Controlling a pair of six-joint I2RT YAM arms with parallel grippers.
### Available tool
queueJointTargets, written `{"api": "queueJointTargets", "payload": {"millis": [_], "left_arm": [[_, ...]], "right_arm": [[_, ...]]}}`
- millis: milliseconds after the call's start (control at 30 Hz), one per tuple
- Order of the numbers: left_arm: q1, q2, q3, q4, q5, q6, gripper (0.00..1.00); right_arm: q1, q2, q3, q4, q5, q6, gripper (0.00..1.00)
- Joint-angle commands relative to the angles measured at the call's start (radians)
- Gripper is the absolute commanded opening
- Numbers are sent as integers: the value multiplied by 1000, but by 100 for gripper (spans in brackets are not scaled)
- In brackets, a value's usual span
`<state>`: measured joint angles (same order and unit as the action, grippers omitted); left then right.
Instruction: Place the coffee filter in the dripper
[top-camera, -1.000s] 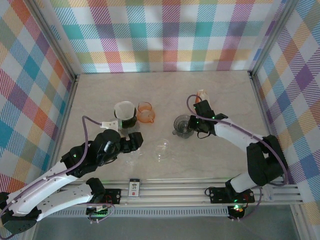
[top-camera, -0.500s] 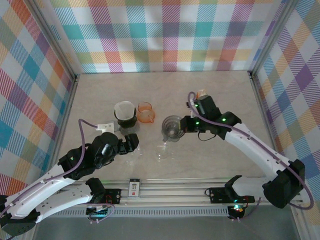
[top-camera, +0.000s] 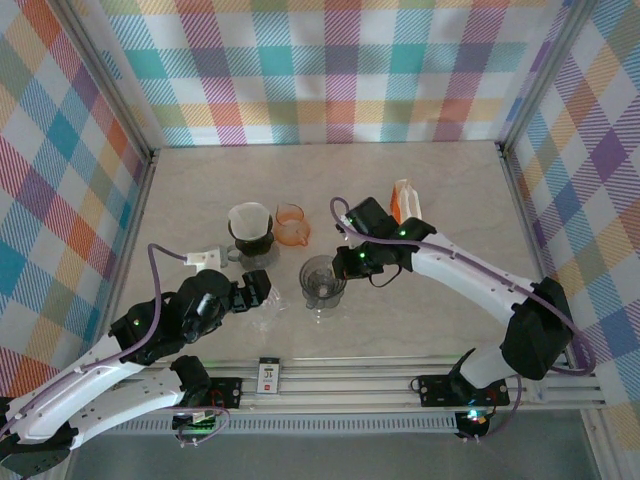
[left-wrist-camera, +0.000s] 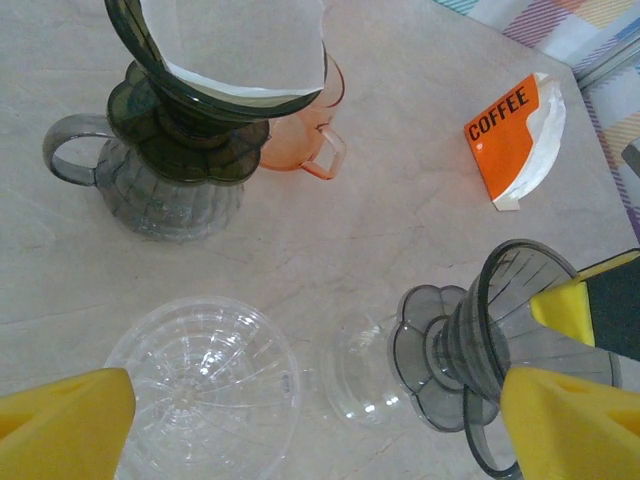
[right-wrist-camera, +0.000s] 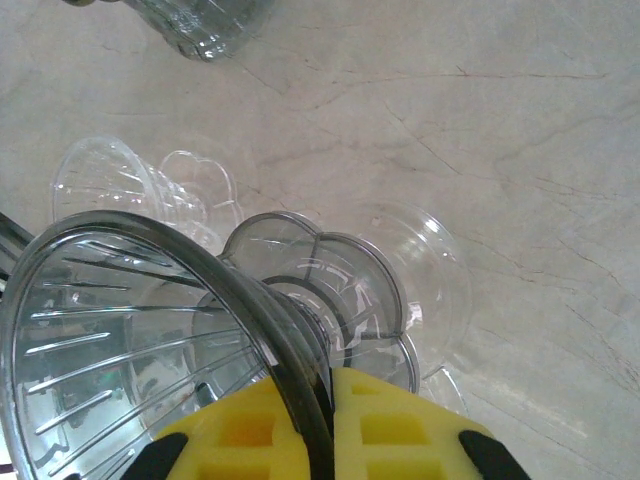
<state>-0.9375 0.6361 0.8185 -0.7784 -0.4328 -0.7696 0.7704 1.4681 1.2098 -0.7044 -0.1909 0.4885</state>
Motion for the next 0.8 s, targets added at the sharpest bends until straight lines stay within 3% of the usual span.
{"api": "queueJointTargets", "payload": {"millis": [0,100,267,300,433,500,767], "left_arm": [[-8,-13,-13,-14,-30,-6,95],[-7,-12,-18,-11,-32,-4,95],[-7,-8,-20,-5,-30,-3,96],[-7,-9,-22,-5,-29,-2,96],[-8,-7,-21,-1,-24,-4,96],[-7,-7,-23,3,-20,-4,96],[-7,11,-33,37,2,-9,100]], "right_arm": [[10,13,43,-26,5,-5,2],[17,21,46,-33,13,-8,5],[24,23,36,-33,19,-1,20],[24,23,32,-29,21,1,24],[26,-5,15,-5,33,6,58],[26,-29,10,0,57,7,66],[-35,-143,-5,2,192,-18,79]]}}
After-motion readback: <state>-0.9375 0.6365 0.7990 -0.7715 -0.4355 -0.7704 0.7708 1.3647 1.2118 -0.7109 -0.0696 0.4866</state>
